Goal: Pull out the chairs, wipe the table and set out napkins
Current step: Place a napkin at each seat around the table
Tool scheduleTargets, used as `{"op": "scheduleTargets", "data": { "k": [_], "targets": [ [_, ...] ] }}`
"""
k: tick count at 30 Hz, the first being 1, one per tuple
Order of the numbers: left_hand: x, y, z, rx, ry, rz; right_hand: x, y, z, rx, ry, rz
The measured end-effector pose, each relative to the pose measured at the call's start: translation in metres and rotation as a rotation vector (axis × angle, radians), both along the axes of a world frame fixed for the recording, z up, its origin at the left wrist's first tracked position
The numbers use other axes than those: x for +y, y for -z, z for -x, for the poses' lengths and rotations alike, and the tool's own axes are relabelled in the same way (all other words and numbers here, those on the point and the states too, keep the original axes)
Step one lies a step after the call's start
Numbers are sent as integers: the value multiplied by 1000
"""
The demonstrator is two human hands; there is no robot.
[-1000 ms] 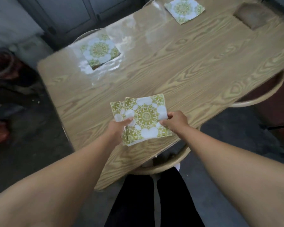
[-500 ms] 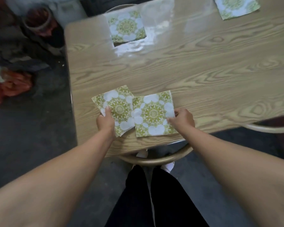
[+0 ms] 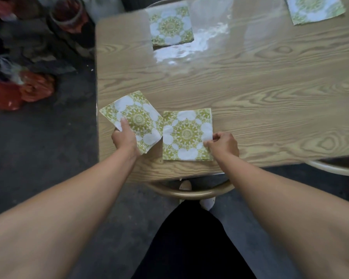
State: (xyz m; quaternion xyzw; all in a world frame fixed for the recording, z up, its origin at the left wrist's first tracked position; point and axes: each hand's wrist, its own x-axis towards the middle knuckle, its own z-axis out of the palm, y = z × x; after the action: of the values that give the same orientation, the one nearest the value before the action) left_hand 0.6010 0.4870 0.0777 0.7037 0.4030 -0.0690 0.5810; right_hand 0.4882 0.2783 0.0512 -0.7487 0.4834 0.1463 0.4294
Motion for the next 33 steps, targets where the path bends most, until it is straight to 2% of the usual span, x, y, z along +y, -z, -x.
{"op": "scheduleTargets", "data": {
  "k": [8, 21, 33],
  "targets": [
    [5, 4, -4, 19, 48, 26, 8, -4, -4, -69, 75, 22],
    [4, -5, -12, 12, 46, 109, 8, 0, -17, -154, 390, -135],
    [7, -9, -18, -4, 67, 164, 11, 5, -21, -162, 400, -123]
  ]
}}
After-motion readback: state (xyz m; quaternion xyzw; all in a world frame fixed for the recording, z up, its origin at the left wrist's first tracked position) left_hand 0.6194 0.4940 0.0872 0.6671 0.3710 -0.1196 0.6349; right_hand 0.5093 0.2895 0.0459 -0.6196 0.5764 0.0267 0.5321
